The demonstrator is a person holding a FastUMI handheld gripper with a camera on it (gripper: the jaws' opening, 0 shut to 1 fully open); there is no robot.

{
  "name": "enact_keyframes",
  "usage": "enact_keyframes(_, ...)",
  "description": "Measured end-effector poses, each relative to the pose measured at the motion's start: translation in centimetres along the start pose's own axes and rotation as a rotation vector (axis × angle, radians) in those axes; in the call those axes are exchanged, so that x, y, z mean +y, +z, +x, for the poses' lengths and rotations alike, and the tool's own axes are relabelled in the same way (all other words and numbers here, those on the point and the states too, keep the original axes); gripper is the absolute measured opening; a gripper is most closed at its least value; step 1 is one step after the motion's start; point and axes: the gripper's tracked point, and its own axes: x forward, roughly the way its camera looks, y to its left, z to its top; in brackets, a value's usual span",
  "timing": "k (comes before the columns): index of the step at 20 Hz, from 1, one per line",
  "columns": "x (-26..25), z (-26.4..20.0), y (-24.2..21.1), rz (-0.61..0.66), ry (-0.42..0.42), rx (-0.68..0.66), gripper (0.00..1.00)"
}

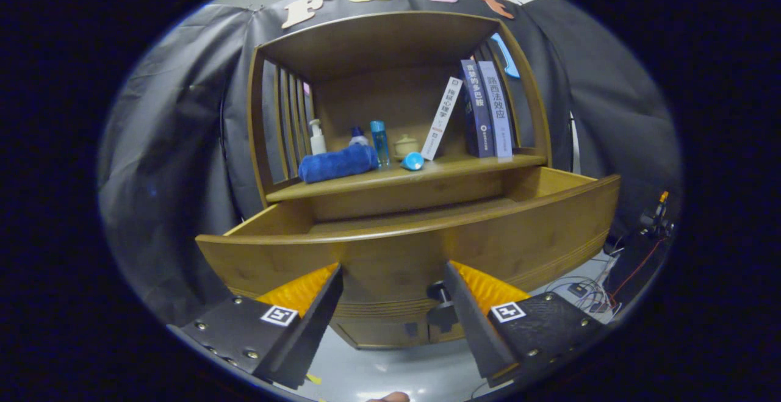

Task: Pull open the drawer, take out the items inside it, and place them on the countertop above the cabinet.

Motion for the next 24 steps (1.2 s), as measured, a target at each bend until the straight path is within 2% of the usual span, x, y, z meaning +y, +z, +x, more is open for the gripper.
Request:
enact_keyframes(3, -0.1, 2.3, 1.2, 0.038, 0.000, -0.031, 0.99)
enact_keyframes(10, 0.1, 6.7, 1.3, 0.037, -0.006, -0.027, 0.99)
enact_keyframes(24, -0.1, 10.3, 1.5, 0.018, 0.001, -0.033, 0.97)
